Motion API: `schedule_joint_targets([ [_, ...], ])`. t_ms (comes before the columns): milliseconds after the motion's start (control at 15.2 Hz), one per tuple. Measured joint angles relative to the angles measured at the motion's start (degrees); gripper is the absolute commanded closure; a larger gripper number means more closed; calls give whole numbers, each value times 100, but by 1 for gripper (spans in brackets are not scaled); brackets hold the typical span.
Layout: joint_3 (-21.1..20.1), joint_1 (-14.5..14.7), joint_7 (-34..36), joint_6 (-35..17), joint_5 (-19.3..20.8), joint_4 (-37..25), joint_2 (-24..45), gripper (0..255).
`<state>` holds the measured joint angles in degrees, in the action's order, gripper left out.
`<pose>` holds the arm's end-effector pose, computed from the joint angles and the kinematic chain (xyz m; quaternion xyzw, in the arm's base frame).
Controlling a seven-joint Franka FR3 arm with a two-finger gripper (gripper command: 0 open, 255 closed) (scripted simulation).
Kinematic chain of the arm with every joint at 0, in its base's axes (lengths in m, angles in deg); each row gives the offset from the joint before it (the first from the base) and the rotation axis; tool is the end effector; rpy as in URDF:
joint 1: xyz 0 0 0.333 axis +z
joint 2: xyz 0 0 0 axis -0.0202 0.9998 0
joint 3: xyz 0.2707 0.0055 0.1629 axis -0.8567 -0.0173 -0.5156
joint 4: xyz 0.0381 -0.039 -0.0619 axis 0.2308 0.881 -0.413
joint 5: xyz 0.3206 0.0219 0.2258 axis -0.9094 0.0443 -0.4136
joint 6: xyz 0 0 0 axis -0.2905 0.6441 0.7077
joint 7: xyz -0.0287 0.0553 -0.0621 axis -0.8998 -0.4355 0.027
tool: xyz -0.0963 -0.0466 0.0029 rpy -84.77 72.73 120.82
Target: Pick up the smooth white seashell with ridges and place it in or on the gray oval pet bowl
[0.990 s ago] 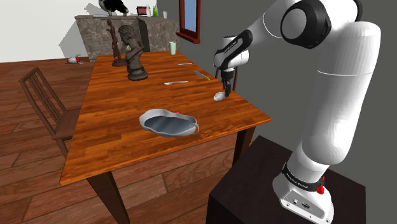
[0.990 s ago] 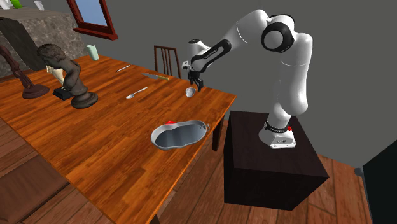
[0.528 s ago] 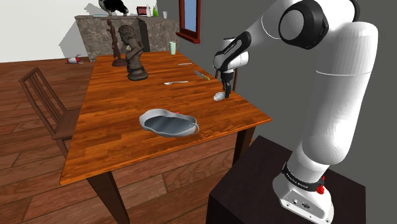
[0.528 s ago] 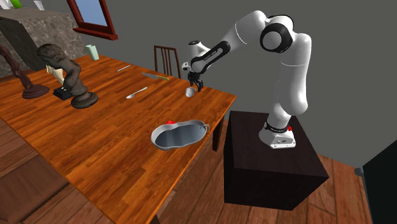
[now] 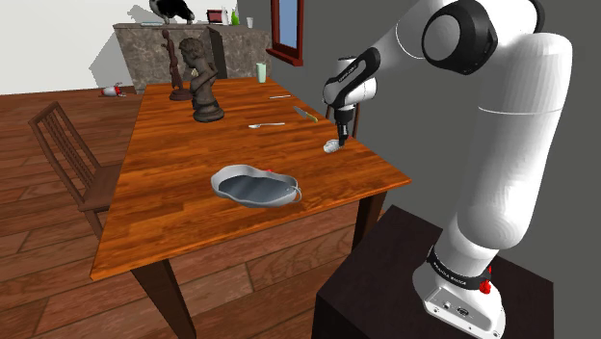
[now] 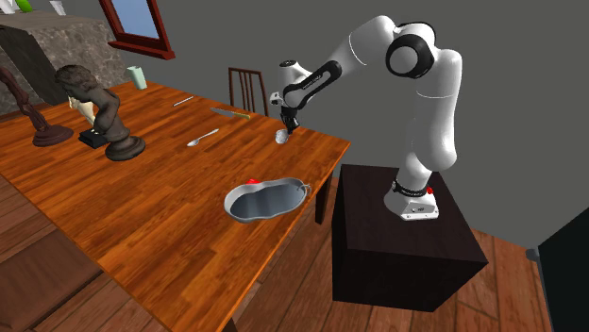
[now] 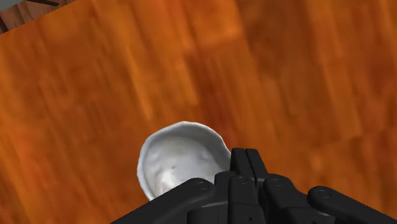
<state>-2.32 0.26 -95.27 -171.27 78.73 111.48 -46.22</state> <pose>0.5303 -0.2415 0.3379 0.9271 0.3701 -0.0217 0.0553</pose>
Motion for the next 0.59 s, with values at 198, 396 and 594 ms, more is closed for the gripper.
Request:
schedule_joint_targets([
  [198, 0, 0, 0, 0, 0, 0, 0, 0],
  [396, -95, -149, -518, 409, -170, -567, 330, 0],
  [594, -344, -518, -1675, 1406, -434, -2010, 1191, 0],
])
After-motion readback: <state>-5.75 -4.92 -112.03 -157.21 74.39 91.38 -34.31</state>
